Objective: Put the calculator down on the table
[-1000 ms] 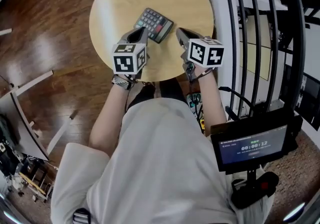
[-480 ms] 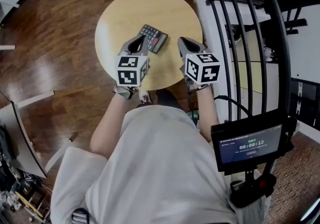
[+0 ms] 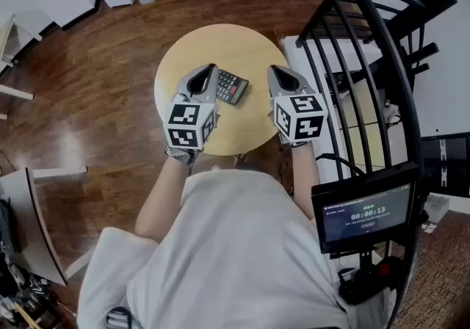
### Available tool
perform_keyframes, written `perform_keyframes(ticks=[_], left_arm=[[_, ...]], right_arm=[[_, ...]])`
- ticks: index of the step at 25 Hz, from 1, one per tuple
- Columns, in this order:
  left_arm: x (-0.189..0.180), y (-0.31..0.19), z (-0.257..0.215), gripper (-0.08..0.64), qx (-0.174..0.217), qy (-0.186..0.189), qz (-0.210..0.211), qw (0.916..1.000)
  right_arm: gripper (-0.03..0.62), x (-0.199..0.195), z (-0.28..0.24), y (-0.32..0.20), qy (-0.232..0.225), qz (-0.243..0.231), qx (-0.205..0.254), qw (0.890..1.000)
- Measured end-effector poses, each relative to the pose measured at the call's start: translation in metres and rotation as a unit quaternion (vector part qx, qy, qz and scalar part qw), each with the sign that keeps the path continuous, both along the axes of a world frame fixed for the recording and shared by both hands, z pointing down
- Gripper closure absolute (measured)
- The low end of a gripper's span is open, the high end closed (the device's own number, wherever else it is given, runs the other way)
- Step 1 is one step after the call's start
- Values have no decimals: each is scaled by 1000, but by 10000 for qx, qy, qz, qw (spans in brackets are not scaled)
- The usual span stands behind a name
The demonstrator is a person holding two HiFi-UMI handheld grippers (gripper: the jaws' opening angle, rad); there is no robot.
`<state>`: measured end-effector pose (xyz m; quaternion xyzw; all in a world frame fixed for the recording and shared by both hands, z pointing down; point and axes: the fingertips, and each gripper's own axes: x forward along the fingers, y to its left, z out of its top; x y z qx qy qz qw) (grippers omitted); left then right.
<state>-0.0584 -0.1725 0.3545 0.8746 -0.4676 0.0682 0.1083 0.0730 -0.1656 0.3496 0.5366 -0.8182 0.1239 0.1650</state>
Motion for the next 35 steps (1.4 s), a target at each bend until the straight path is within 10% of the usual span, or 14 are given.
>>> perform_keyframes(ticks=[27,35], left_arm=[[1,71,-112,555,1774,-35,525,9827],[-8,73,-84,555,1344,-178,389,9900]], right_arm=[[600,1,-82,55,-364,198,1023,9939],[600,-11,-67,64,-281,-17,785,9965]])
